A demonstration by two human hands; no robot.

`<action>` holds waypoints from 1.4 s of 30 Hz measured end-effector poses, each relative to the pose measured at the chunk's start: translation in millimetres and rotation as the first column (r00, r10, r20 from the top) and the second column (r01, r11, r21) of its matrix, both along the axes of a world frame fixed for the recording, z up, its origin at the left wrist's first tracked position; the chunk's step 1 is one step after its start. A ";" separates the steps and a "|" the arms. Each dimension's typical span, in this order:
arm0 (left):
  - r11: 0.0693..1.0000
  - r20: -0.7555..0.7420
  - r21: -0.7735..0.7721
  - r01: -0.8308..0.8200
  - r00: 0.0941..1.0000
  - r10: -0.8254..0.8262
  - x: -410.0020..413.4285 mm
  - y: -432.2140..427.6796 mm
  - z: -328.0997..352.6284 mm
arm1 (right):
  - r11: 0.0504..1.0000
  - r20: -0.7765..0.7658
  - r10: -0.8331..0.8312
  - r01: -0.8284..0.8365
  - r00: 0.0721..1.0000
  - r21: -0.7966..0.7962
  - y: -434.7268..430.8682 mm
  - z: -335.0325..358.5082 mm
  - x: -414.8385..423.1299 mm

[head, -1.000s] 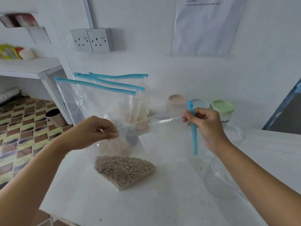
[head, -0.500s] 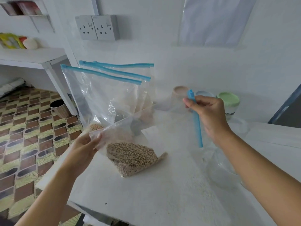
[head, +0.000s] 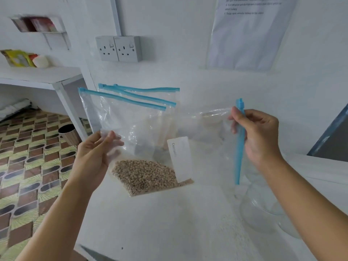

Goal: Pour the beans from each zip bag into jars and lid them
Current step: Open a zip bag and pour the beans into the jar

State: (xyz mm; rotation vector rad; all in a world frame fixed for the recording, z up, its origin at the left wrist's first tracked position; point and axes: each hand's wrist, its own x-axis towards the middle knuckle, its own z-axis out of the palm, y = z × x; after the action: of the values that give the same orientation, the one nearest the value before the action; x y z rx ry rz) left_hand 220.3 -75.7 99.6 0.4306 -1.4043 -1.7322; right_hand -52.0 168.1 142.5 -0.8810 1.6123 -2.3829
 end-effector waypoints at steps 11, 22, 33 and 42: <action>0.993 -0.036 -0.117 0.023 0.999 -0.028 -30.3 6.5 80.8 | 0.989 0.034 -0.058 0.062 0.998 -0.132 24.6 39.2 0.3; 0.976 0.008 -0.185 0.111 0.994 -0.112 -56.2 28.6 108.2 | 0.985 0.029 -0.111 0.114 0.993 -0.132 66.6 44.3 -14.9; 0.968 0.045 -0.201 0.153 0.988 -0.146 -75.0 40.8 100.6 | 0.984 0.081 -0.146 0.153 0.986 -0.089 90.3 32.4 -21.6; 0.951 0.021 -0.269 0.150 0.988 -0.150 -96.1 44.1 104.3 | 0.962 0.145 -0.238 0.254 0.960 -0.104 98.0 16.3 -19.3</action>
State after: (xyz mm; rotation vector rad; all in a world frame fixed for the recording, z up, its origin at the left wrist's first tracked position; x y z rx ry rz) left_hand 124.2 -31.6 203.9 0.1774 -1.6821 -1.6258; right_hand -71.3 266.1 158.8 -0.5531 1.6252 -2.6675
